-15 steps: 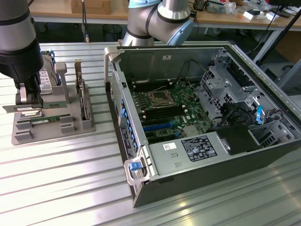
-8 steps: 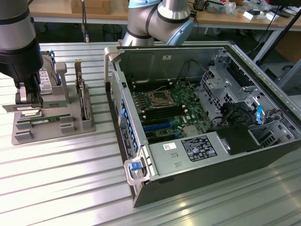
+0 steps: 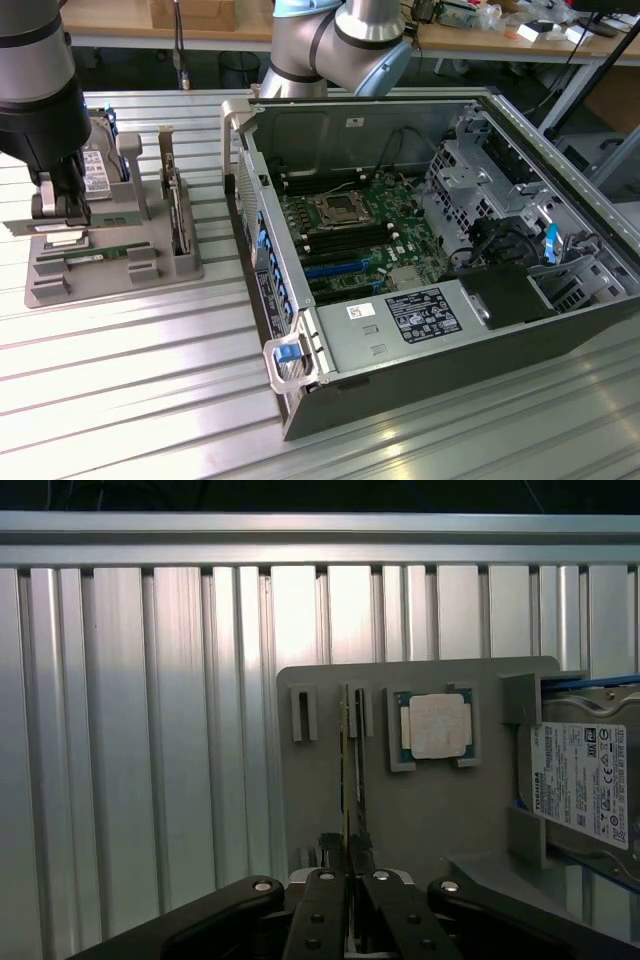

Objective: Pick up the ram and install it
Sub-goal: 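Pick up the ram and move it above insertion slot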

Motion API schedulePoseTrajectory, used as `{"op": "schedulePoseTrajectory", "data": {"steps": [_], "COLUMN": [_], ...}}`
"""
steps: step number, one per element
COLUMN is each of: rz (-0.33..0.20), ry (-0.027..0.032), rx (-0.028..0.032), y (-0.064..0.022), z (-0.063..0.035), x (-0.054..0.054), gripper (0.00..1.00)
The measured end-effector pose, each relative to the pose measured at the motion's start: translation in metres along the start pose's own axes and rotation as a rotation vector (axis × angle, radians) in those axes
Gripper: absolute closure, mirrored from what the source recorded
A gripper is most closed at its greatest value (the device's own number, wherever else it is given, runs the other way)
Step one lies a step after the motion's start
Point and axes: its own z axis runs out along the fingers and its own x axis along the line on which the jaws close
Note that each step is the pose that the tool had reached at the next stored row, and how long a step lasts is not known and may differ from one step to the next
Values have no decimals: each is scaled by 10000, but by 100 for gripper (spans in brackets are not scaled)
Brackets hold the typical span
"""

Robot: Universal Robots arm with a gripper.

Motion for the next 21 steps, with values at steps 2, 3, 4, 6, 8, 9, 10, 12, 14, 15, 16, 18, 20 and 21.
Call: {"op": "schedulePoseTrajectory", "data": {"steps": [2,3,4,6,8,9,10,12,14,15,16,18,20,21], "rz": [-1,-1,-1,-1,-1,-1,-2,-3,-3,-2,-2,-4,-3,-4], "ry": [-8,-12,-15,-23,-31,-34,-46,-58,-62,-66,-69,-76,-83,-85], "rx": [0,0,0,-1,-1,0,-1,-2,-3,-3,-4,-3,-3,-3], "y": [0,0,1,1,1,1,1,1,2,2,2,2,3,3], "z": [-8,-12,-15,-22,-27,-29,-35,-41,-44,-48,-51,-57,-65,-68], "x": [0,-1,-1,-2,-2,-3,-3,-3,-4,-4,-4,-5,-5,-6], "gripper": [87,87,87,87,87,87,87,87,87,87,87,87,87,87]}}
